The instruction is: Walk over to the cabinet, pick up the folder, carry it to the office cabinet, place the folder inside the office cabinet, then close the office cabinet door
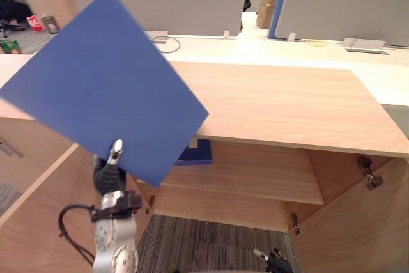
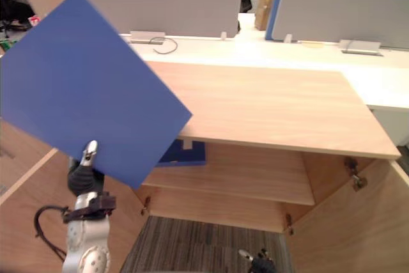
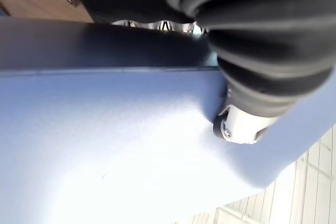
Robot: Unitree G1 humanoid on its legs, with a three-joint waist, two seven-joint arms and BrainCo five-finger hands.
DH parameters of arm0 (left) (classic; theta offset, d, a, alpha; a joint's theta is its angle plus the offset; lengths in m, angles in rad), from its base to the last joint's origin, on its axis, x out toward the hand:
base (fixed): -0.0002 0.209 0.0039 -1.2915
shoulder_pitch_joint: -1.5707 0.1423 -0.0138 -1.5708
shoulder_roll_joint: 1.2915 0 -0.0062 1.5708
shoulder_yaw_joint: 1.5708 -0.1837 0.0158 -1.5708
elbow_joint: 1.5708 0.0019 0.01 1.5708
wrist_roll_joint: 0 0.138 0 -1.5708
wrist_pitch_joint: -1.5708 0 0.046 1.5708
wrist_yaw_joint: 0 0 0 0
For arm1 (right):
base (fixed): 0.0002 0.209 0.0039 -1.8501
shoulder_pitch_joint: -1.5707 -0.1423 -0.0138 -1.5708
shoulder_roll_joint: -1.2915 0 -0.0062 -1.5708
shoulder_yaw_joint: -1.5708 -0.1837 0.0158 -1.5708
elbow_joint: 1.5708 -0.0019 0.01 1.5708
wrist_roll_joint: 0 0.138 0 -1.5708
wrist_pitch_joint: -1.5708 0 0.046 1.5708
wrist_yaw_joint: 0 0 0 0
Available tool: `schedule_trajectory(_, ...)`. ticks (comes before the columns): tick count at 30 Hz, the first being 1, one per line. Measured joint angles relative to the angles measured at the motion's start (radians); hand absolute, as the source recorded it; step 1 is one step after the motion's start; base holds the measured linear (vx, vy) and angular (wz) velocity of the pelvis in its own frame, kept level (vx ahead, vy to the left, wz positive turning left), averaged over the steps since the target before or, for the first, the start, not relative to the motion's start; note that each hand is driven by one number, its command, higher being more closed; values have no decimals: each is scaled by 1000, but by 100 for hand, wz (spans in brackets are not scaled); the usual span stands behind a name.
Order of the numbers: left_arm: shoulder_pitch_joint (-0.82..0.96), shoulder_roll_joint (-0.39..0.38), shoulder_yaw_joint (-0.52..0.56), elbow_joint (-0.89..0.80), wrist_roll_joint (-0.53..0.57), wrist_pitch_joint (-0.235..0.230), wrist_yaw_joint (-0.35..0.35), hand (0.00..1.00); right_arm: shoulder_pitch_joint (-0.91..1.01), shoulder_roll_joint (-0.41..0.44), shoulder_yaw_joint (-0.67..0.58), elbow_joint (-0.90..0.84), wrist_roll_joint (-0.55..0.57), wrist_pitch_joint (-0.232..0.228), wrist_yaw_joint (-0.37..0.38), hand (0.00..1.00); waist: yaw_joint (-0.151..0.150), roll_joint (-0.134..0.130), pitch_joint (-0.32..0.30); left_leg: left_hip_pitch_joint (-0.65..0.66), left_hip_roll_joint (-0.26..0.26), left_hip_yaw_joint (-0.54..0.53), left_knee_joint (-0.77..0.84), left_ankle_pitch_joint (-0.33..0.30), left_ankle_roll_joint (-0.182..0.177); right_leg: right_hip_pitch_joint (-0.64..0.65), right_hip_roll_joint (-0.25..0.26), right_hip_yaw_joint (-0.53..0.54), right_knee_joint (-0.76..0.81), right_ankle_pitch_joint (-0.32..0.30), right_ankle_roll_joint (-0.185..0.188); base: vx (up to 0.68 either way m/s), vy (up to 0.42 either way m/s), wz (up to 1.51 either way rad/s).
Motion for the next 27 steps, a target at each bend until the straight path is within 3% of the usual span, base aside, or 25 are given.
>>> schedule_trajectory(10,30,-42,-24,-143,-11,13,-56,100,127,51,-110,-660,-16,-16,-182,0,-25,-1,-21,36,30,132,0,-25,-1,-41,14,109,9,11,-3,-68,23,-40)
schedule_trajectory(16,7,-57,-25,-147,95,18,-53,100,151,57,-147,-1011,-189,-14,-293,0,-24,4,-35,46,63,197,9,-41,-23,-61,44,162,7,25,-8,17,-44,-34)
schedule_trajectory(19,-27,-57,-38,-150,169,24,-53,100,152,58,-155,-1194,-347,-5,-346,0,-25,8,-37,41,77,209,23,-54,-34,-66,55,165,7,25,-8,28,-49,-15)
schedule_trajectory(23,-70,-56,-66,-150,219,24,-56,100,102,45,-123,-1309,-529,-1,-358,0,-25,20,-43,32,81,211,43,-70,-37,-68,56,172,9,25,-8,28,-26,-8)
schedule_trajectory(27,-90,-42,-82,-149,223,24,-75,100,7,36,-75,-1305,-516,-3,-285,0,-25,26,-43,27,72,210,46,-74,-35,-73,55,180,8,24,-8,-17,-1,-3)
